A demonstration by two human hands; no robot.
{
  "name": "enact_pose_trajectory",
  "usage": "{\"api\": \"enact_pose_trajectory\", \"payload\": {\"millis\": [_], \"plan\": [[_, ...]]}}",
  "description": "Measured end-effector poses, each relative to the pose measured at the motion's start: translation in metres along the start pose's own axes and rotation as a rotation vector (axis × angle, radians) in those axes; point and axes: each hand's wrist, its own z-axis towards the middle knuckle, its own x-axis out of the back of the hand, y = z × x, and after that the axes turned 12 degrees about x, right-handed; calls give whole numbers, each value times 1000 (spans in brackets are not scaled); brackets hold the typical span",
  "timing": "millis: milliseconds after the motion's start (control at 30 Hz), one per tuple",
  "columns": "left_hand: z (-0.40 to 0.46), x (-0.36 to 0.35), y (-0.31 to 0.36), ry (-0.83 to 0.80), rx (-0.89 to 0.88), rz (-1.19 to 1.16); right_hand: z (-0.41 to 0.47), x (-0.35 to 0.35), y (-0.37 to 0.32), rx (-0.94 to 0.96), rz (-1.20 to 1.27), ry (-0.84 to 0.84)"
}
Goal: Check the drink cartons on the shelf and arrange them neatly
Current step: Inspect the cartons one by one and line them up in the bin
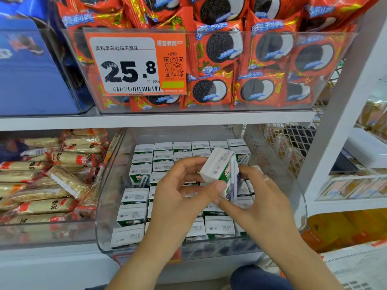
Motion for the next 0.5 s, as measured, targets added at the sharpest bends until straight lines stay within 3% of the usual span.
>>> {"api": "enact_pose_trajectory", "payload": {"millis": [200,333,500], "plan": [[8,8,4,-21,171,-139,0,6,-8,-76,557,-90],[6,9,3,-129,230,-144,1,6,-8,-108,644,-148],[5,8,1,-80,241,-170,-1,5,-12,-110,600,-138]]}}
